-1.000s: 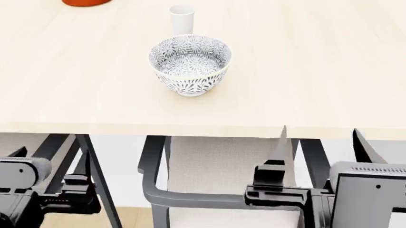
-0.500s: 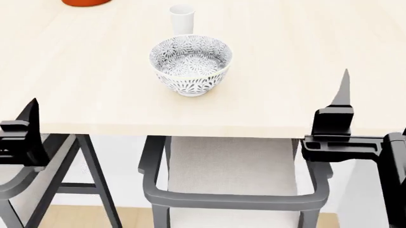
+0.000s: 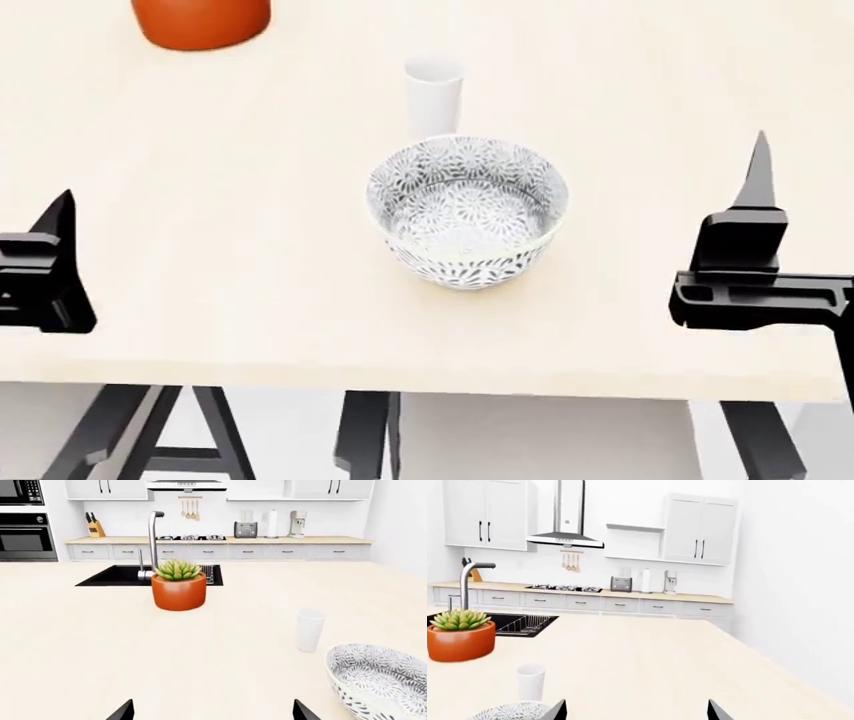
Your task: Place the cup inside the bowl on the dining table and move the bowl to any counter.
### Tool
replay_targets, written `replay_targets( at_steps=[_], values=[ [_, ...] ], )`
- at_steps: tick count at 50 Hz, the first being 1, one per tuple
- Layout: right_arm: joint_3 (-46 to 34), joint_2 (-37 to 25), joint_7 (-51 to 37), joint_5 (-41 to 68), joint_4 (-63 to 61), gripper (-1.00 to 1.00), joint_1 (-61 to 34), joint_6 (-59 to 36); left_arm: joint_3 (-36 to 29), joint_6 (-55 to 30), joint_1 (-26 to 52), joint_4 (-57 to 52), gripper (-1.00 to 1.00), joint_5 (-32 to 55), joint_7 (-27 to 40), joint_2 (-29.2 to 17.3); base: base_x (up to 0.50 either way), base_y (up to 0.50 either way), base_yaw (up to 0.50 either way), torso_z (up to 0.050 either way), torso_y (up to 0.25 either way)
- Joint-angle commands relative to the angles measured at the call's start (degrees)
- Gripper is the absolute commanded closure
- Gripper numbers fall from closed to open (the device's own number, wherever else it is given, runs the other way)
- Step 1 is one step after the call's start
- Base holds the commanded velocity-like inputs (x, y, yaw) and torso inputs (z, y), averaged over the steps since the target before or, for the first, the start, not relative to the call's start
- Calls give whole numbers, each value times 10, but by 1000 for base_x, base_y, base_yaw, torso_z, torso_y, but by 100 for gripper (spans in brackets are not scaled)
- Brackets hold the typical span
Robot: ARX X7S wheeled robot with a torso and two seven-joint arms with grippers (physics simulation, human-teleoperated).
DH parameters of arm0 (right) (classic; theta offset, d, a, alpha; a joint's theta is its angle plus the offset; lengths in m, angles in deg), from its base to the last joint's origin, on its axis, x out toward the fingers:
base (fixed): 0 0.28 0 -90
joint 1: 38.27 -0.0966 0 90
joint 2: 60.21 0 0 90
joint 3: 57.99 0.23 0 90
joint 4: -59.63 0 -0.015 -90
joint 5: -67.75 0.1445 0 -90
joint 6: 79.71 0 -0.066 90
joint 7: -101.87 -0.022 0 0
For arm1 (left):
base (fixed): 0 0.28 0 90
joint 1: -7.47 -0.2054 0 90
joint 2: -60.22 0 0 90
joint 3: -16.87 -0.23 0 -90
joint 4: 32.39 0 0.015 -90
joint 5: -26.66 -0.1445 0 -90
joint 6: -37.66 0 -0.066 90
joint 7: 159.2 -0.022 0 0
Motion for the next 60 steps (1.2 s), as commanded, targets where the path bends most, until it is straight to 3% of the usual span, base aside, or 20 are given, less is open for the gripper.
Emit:
replay_targets(
  at_steps=[1, 7, 11, 16, 22, 28, 40, 49, 60],
  values=[
    [1, -2, -2, 10, 5, -100, -4, -3, 12, 7, -1, 11, -100, 43, 20, -19, 500, 149, 0, 0, 0],
    [7, -2, -4, 20, 5, -100, -16, -13, 31, -2, -4, 6, -100, 77, 33, -29, 500, 152, 0, 0, 0],
    [8, -3, -6, 25, 4, -100, -11, -14, -15, 29, -4, 20, -100, 50, 45, -17, 500, 148, 0, 0, 0],
    [9, -5, -10, 31, 5, -100, -11, -12, -17, 34, -4, 22, -100, 56, 50, -20, 500, 149, 0, 0, 3],
    [20, -3, -12, 42, 4, -100, -10, -15, 16, 5, -2, 9, -100, 100, 62, -24, 500, 50, 0, 0, 0],
    [25, 0, -14, 52, 5, -100, -8, -13, -21, 32, -7, 20, -100, 82, 73, -17, 500, -17, 0, 0, 0],
    [20, 3, -23, 71, 11, -100, -4, -15, 12, 18, -13, 14, -100, 129, 84, -35, 494, -26, 0, 0, 2],
    [7, -1, -38, 121, 38, -100, -31, -38, -27, 46, -16, 27, -100, 110, 89, -35, 47, 0, 0, 0, 0],
    [-57, 17, -56, 175, 154, -100, -87, -15, -15, 43, -21, 29, -100, 138, 97, -53, 0, 0, 0, 0, 0]
  ],
)
